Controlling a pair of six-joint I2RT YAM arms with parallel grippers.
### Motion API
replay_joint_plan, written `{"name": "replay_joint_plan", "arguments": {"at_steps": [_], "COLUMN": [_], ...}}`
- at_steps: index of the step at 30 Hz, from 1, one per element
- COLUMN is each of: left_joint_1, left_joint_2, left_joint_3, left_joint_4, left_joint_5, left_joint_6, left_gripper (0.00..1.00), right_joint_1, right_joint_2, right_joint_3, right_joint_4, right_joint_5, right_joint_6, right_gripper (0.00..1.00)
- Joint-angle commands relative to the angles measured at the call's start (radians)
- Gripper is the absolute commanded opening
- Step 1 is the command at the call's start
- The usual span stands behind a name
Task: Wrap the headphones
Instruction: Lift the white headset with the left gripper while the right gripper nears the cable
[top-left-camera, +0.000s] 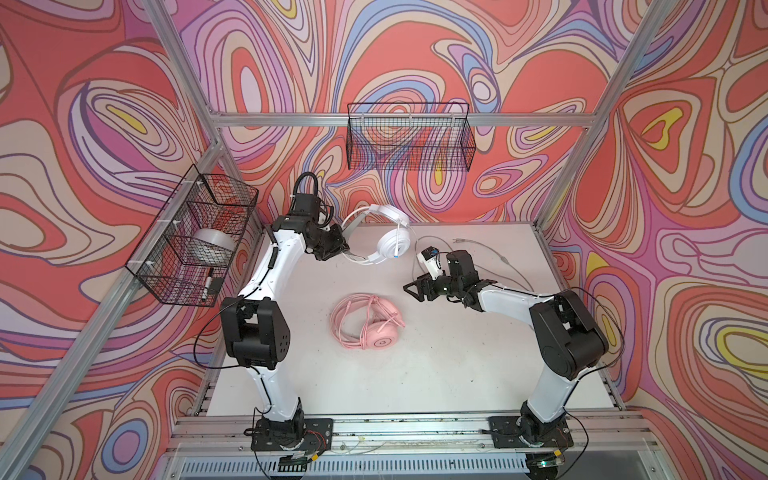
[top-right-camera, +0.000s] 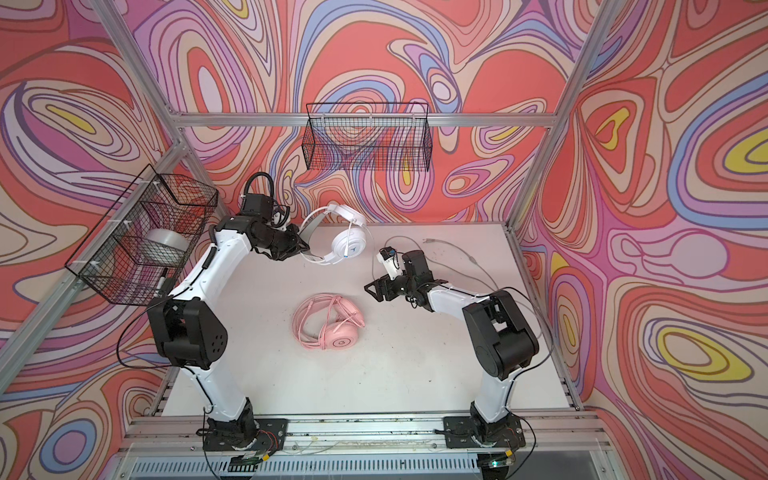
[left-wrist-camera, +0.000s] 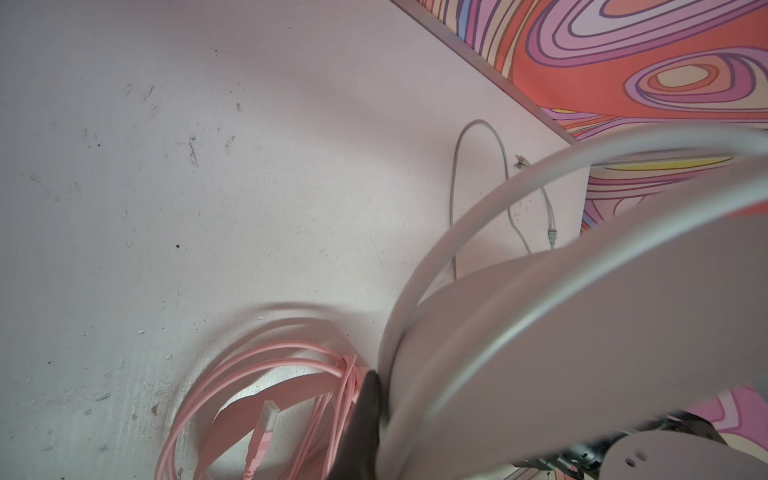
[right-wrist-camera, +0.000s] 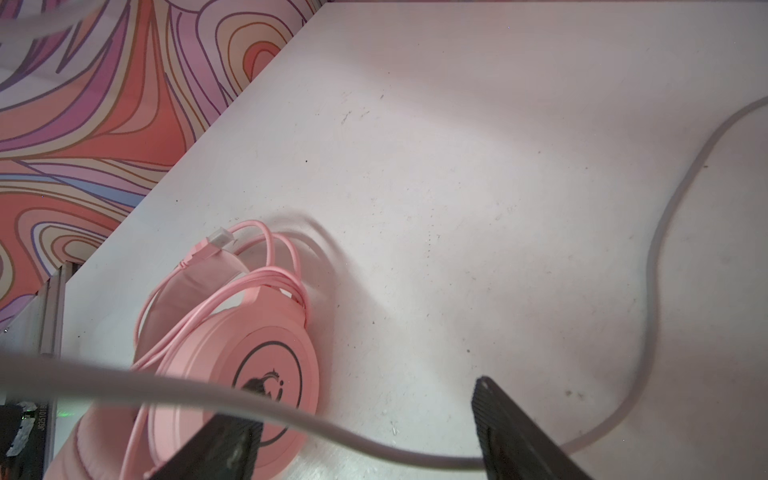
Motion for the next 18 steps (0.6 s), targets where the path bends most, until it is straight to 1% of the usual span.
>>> {"name": "replay_joint_plan", "arguments": {"at_steps": [1, 5, 12, 16, 18], "left_joint_1": [-0.003, -0.003, -0.003, -0.003, -0.003], "left_joint_2": [-0.054, -0.054, -0.044, -0.043, -0.044], "left_joint_3": [0.053, 0.054, 0.049, 0.045, 0.044], "left_joint_4": [0.024, 0.056, 0.089, 0.091, 0.086], "left_joint_5": [0.044, 0.048, 0.061, 0.068, 0.066], "left_joint_6": [-0.047, -0.081, -0.119, -0.122, -0.118], "left_gripper": [0.0, 0.0, 0.0, 0.0, 0.0], "right_joint_1": [-0.002, -0.003, -0.003, -0.003, -0.003], "right_joint_2": [0.01, 0.021, 0.015, 0.024, 0.028], "right_joint_3": [-0.034, -0.061, -0.105, -0.099, -0.098], "right_joint_4": [0.05, 0.055, 0.098, 0.114, 0.127], "right_joint_5": [-0.035, -0.043, -0.06, -0.059, -0.051], "right_joint_6": [0.012, 0.014, 0.035, 0.035, 0.037], "right_gripper": [0.78, 0.73, 0.62, 0.61, 0.63]}}
